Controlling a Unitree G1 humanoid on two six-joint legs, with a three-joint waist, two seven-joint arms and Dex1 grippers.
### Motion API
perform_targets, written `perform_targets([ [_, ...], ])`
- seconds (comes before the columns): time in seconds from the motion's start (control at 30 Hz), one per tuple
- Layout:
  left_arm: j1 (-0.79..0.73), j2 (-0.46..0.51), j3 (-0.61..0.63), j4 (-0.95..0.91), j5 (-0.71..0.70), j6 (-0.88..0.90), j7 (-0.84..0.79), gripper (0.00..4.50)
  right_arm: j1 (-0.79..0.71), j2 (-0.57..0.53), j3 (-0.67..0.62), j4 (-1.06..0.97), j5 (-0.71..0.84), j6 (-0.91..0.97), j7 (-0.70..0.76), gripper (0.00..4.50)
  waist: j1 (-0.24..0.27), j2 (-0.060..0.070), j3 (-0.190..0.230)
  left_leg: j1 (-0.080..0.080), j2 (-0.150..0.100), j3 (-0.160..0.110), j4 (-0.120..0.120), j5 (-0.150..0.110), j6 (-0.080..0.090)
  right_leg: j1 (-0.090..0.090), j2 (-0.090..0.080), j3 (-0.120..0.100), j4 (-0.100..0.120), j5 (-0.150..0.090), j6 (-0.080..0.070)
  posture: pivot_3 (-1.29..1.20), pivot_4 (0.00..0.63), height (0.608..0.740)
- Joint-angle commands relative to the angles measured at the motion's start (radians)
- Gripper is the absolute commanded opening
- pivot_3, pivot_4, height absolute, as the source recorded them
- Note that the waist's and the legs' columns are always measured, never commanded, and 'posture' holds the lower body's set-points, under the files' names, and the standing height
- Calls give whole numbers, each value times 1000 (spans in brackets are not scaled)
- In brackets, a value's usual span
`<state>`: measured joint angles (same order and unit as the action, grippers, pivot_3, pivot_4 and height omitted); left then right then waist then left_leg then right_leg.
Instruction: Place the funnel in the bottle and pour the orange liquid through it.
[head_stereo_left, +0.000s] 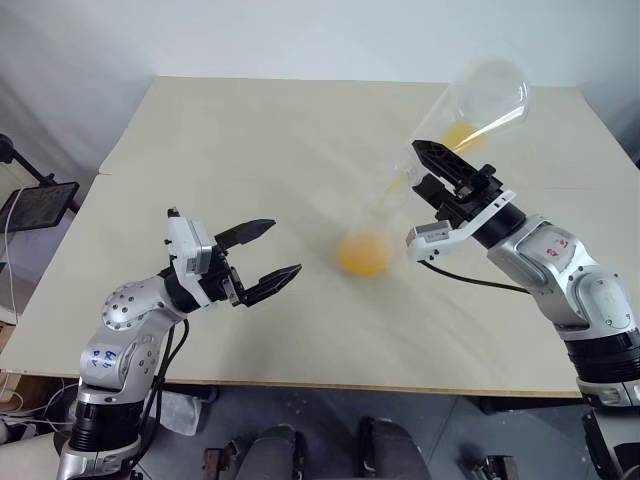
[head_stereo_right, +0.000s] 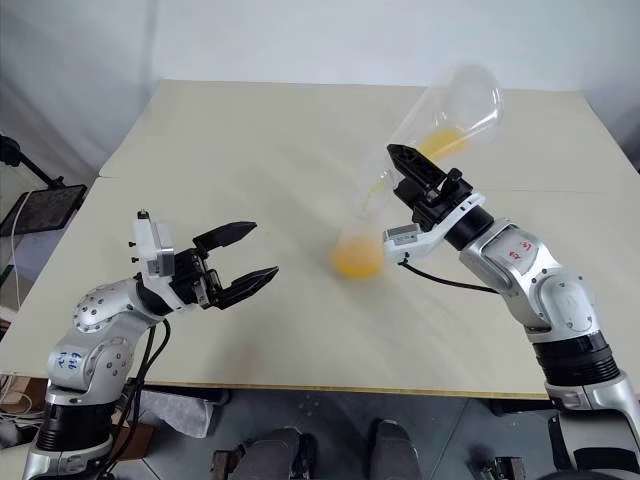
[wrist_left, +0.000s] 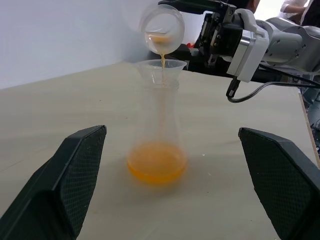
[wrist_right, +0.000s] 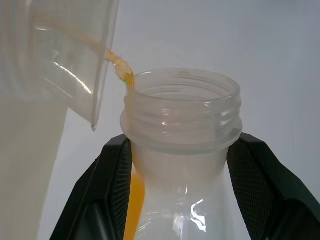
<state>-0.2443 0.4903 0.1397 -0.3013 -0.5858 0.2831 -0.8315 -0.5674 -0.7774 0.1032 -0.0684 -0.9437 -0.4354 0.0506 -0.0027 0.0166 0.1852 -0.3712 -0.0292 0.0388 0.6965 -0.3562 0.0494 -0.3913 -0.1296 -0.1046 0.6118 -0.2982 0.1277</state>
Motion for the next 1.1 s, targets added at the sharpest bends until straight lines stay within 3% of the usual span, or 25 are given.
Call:
perform_targets([
  [0.03, -12, 1, 10, -24, -3, -25, 2, 4500, -27, -24, -18, -12, 0, -4, -29, 2397, 0, 0, 0, 0, 0, 0, 0, 0, 0, 0, 0, 0, 0, 0, 0, 0, 150, 740],
  [0.57, -12, -10, 7, -20, 2, -31, 6, 4500, -38, -31, -22, 1, 13, -10, -34, 2397, 0, 0, 0, 0, 0, 0, 0, 0, 0, 0, 0, 0, 0, 0, 0, 0, 150, 740],
  [1.1, -43, 8, 12, 9, 2, -29, -16, 4500, 28, 63, -81, -47, 366, 62, 99, 2397, 0, 0, 0, 0, 1, 0, 0, 0, 0, 0, 0, 0, 0, 0, 0, 0, 150, 740],
])
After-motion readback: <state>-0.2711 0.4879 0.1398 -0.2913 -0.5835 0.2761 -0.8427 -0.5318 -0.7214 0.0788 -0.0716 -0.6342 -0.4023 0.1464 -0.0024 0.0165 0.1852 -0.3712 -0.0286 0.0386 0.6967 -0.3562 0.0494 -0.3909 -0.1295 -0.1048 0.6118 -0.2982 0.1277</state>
